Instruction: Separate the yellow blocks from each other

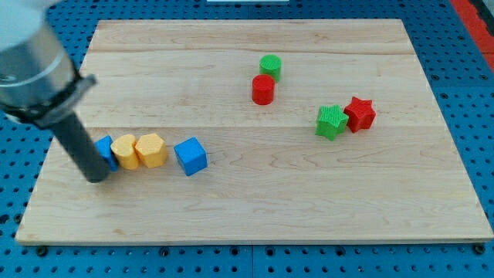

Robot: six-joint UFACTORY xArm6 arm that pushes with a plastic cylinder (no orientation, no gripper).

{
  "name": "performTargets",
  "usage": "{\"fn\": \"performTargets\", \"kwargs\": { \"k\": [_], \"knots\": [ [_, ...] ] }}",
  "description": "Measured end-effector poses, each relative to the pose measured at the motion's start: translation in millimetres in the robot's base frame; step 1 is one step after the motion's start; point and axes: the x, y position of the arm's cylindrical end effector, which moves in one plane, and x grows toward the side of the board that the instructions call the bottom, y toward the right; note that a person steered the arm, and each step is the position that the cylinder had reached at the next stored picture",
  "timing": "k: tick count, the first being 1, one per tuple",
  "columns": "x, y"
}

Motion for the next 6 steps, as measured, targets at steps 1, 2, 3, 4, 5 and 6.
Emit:
{"fn": "performTargets", "kwargs": {
  "k": [1,2,3,4,5,6],
  "knots": [
    [14,13],
    [11,18],
    [-18,17],
    [-65,23],
    [-57,22],
    [4,7]
  ]
}}
